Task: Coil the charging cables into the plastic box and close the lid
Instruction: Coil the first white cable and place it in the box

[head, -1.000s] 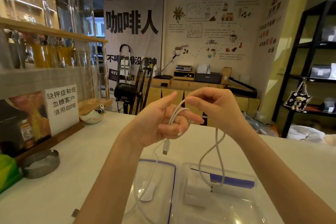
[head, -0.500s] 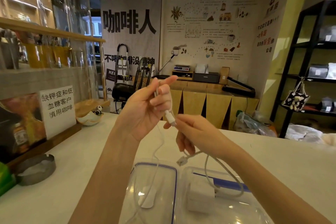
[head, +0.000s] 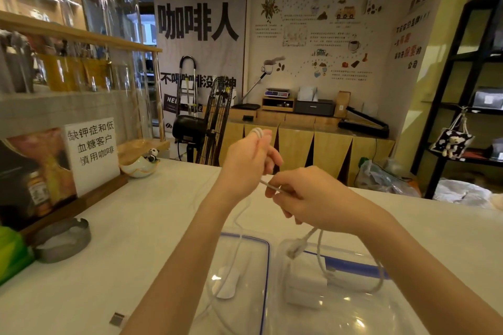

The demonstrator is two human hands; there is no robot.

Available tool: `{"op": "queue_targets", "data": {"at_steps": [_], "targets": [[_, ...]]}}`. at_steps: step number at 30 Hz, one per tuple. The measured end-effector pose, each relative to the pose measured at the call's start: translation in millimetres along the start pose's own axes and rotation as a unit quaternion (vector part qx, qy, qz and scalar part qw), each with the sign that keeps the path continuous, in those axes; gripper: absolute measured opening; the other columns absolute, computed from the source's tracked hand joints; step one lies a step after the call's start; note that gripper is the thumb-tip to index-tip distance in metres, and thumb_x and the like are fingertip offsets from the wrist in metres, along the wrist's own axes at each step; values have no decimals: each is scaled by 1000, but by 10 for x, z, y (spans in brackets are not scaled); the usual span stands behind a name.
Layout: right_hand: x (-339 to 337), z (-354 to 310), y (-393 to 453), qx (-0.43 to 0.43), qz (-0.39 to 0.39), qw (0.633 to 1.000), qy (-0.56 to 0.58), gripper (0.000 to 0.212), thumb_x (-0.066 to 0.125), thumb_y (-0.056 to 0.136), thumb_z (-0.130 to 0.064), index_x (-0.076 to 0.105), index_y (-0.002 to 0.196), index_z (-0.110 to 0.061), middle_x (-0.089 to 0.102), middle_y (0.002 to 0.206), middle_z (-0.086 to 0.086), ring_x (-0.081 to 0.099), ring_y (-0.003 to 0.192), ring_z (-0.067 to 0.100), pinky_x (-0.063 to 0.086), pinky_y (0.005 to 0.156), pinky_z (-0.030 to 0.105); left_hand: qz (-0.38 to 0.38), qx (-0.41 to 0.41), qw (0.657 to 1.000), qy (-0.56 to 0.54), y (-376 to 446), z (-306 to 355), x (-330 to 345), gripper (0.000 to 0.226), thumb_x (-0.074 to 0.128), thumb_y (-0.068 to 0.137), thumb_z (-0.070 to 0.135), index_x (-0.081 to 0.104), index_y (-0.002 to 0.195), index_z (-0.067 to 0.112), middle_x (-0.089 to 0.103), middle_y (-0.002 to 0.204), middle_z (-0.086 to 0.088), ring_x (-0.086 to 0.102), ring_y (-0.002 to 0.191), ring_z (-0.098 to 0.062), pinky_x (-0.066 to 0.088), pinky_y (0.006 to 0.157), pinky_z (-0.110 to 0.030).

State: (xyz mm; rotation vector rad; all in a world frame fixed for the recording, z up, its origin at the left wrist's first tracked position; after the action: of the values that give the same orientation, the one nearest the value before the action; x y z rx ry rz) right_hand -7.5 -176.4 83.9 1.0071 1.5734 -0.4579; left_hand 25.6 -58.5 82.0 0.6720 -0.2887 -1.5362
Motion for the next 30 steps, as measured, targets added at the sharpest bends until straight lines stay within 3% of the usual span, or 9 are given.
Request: {"op": "queue_targets", "data": {"at_steps": [3,6,9,11,14,20,22,25,30], "targets": [[-80,6,-27,-39,41,994,-90,25,45,92,-22,61,110,-20,66,82,-6,60,72,10,53,73,27,-77,-16,987,143,-10,-29,116,24,32,96,20,52,103,9,57,70,3,54,61,-10,45,57,-18],[-180,6,-53,-86,73,981,-157,26,44,92,-29,62,109,-25,70,95,-2,62,84,13,51,82,29,-181,-84,960,197,-27,-77,170,25,35,95,18,54,81,8,55,59,4,49,48,-5,41,49,-17],[-185,-10,-80,-157,92,967,-180,23,49,91,-25,66,105,-17,70,90,4,65,83,19,53,80,34,-298,-163,937,79,-64,-86,119,37,38,92,20,56,61,12,48,37,7,36,32,-7,33,45,-22],[-168,19,-96,-205,139,951,-185,14,63,81,-17,67,92,-8,71,72,7,67,65,21,58,62,36,-351,-177,920,1,-75,-85,40,41,36,92,28,60,63,13,41,37,7,28,33,-8,25,41,-22],[-144,67,-116,-233,179,939,-177,17,66,74,-15,64,88,-7,69,62,6,65,52,19,56,45,29,-369,-203,905,-61,-64,-105,-49,48,31,93,32,59,59,14,37,38,9,25,33,-6,19,37,-20],[-55,248,-63,-218,184,935,-211,28,78,65,-4,63,89,-3,68,62,9,63,50,21,56,43,31,-438,-228,851,-179,-41,-157,-123,49,28,91,40,57,59,16,33,34,15,26,28,1,21,32,-13],[-63,316,-31,-214,202,937,-191,15,65,77,-12,64,90,-4,70,67,9,66,56,21,58,50,33,-469,-221,824,-230,-48,-121,-118,49,27,91,40,57,61,17,29,35,14,27,29,2,24,32,-11],[-96,431,5,-144,223,961,-76,32,41,88,-30,64,96,-9,69,72,4,65,63,15,57,59,31,-487,-180,798,-307,-55,-44,-121,41,35,91,38,59,65,17,23,42,9,22,32,-5,24,34,-13],[-1,476,96,-45,234,946,222,15,48,90,-17,63,90,-16,64,76,-11,63,74,0,50,71,13,-434,-181,687,-553,-13,13,-64,33,36,95,24,54,78,2,31,49,4,29,39,-10,24,39,-19]]}}
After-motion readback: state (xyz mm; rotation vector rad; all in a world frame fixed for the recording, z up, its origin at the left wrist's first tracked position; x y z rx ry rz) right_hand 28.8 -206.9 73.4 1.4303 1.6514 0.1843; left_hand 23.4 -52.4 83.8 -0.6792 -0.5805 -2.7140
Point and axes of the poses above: each hand's wrist, its own y-axis towards the middle knuckle, its own x-axis out of the palm, z = x × y, the point moved 2 cm from there along y, towards the middle knuckle
